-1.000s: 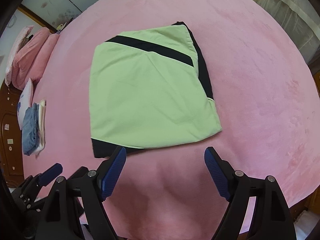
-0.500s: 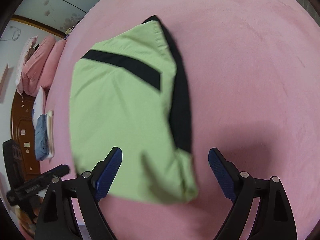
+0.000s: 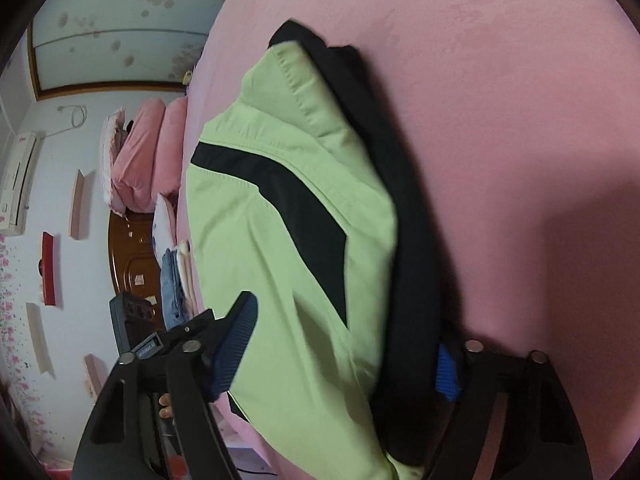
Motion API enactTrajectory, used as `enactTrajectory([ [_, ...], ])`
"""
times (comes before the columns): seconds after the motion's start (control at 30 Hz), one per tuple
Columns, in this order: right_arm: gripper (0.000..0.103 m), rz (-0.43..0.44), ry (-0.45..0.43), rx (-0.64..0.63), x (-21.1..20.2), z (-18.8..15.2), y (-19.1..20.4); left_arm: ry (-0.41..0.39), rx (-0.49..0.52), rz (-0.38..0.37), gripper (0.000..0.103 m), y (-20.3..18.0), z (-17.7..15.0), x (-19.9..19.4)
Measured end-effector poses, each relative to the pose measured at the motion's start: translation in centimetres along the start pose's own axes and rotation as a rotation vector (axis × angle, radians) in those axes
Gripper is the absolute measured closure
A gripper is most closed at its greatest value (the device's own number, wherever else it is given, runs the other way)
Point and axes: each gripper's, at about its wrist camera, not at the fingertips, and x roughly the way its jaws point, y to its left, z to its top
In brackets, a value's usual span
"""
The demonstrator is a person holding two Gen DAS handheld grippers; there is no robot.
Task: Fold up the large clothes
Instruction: 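Grasp the folded green bundle edge with both grippers and lift it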
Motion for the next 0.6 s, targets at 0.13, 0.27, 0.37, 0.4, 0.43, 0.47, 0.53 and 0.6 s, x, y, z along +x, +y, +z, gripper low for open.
enactTrajectory([
  [0.13,0.039,-0.028,0.066,-0.080,1.7,1.4,1.6,-0.015,0.024,-0.009,0.040,-0.2,1.2,0.8],
  [0.27,0.075,-0.135,0.058,-0.163,1.7,1.1,2.8,-0.021,0.038,-0.009,0.057,0.2,1.2,0.9],
  [0.37,0.089,-0.109,0.017,-0.173,0.7,0.3,3.2,-0.085,-0.005,-0.102,0.075,1.9,-0.3,-0.6],
  [0.4,0.089,-0.088,-0.003,-0.167,0.0,-0.1,3.3,-0.096,-0.036,-0.151,0.078,2.5,-0.7,-1.2],
  [0.43,0.090,-0.076,-0.018,-0.162,-0.6,-0.5,3.5,-0.103,-0.051,-0.179,0.082,2.8,-1.0,-1.6],
  [0.47,0.091,-0.059,-0.037,-0.159,-1.3,-1.0,3.7,-0.112,-0.055,-0.195,0.083,2.8,-1.4,-2.1],
  [0.53,0.091,-0.047,-0.061,-0.160,-2.2,-1.7,4.3,-0.122,-0.026,-0.182,0.084,2.3,-1.9,-2.9],
  [0.6,0.092,-0.038,-0.083,-0.165,-3.2,-2.6,5.1,-0.122,-0.001,-0.176,0.085,1.6,-2.7,-3.7],
])
